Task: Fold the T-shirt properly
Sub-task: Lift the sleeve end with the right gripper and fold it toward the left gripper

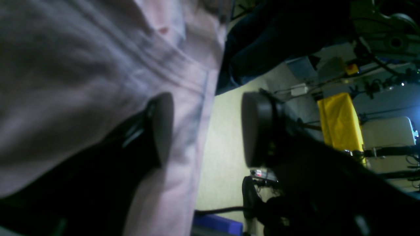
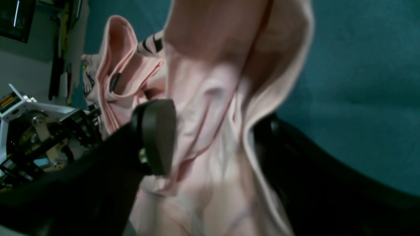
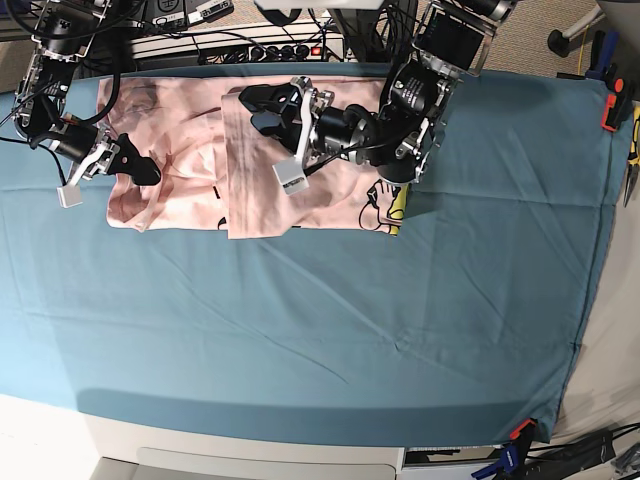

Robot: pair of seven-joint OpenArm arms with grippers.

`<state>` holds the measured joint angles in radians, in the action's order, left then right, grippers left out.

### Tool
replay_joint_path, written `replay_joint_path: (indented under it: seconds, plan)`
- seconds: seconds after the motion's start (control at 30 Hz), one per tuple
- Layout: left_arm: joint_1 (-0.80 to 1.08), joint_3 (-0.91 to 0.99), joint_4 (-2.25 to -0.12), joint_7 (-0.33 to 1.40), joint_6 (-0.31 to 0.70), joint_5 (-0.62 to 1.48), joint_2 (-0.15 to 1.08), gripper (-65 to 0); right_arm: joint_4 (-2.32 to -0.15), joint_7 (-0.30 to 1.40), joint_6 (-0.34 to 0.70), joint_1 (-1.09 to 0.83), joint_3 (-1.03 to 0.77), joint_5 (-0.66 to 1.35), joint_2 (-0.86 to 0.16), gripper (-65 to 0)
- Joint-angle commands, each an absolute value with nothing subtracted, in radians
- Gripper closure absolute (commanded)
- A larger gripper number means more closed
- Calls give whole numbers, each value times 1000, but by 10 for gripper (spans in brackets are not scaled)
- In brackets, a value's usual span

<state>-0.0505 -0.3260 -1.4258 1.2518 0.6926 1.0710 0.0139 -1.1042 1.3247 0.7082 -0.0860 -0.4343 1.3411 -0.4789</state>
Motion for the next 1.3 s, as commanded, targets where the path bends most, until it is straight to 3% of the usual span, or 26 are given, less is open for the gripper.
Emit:
replay_joint_path:
  seconds: [0.0, 0.07, 0.2, 0.57, 0.73, 1.07, 1.27]
  plan:
    - [-66, -325, -1442, 1234, 698, 1100, 3, -339, -1101, 1396, 698, -97, -426, 1267, -488, -364]
    - [-67, -325, -1442, 1234, 698, 1100, 3, -339, -1101, 1396, 698, -97, -426, 1267, -488, -311]
    - [-73, -324, -1442, 1234, 698, 1102, 4, -339, -1101, 1396, 698, -97, -426, 1269, -488, -10]
    - [-155, -260, -1459, 1241, 698, 1101, 54, -339, -1109, 1396, 698, -103, -426, 1465, -487, 0]
    - [-152, -189, -1460, 1242, 698, 1107, 108, -339, -1266, 1396, 698, -159, -426, 1484, -462, 0]
    - [-149, -157, -1460, 1242, 698, 1123, 237, -339, -1894, 1396, 698, -363, -426, 1484, -237, 0]
    - [-147, -157, -1460, 1242, 698, 1123, 253, -339, -2096, 1396, 698, -434, -424, 1404, -98, 0]
